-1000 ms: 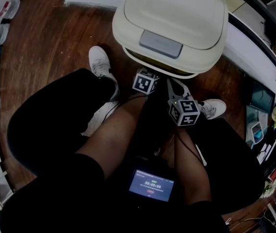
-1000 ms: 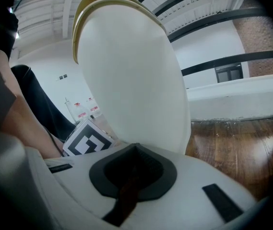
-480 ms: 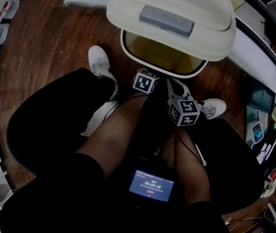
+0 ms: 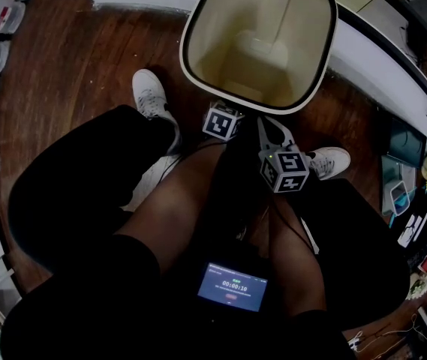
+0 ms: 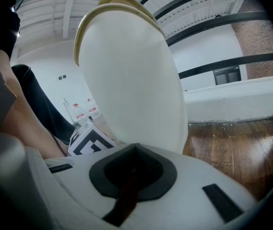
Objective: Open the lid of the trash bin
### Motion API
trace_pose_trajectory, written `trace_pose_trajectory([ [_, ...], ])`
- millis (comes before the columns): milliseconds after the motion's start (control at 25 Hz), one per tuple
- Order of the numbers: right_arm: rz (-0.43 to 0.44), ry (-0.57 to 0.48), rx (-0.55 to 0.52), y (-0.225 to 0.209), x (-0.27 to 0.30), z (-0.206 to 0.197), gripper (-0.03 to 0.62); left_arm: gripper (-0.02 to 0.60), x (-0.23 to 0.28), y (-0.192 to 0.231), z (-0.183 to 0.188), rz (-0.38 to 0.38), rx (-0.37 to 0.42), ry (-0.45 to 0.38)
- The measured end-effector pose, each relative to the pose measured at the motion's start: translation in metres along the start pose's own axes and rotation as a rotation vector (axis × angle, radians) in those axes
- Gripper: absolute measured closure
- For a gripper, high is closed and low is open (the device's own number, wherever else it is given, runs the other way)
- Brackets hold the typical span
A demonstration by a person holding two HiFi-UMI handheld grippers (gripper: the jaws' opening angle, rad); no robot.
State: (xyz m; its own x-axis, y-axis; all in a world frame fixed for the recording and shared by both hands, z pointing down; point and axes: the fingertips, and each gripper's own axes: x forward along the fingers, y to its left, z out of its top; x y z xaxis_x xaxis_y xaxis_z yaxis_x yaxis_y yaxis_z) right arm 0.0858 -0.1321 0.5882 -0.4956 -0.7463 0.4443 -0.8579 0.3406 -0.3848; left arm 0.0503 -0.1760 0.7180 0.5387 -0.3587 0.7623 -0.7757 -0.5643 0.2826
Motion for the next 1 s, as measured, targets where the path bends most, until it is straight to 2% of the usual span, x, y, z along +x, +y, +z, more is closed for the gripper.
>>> trace_pose_trajectory([
  [120,-0.002,0.002,0.006,-0.0014,0.0006,-0.0002,0.591,0.565,0.0029,0.0007,-0.0050,-0.004,-0.007,0.028],
  [320,-0.005,0.004,0.004,-0.0033,0.0017,0.0001,0.589,0.565,0.0033,0.0049,-0.0038,0.013,0.011,0.027],
  [800,0.000,0.012,0.005,-0.0035,0.0007,-0.0029,0.589,0.565,0.0067,-0.0015,-0.0037,-0.014,0.002,0.008],
  [1000,-0.010,0.011,0.001,-0.0042,0.0000,-0.0018,0.589,0.565,0.0038,0.0029,-0.0062,0.010,0.016,0.026],
])
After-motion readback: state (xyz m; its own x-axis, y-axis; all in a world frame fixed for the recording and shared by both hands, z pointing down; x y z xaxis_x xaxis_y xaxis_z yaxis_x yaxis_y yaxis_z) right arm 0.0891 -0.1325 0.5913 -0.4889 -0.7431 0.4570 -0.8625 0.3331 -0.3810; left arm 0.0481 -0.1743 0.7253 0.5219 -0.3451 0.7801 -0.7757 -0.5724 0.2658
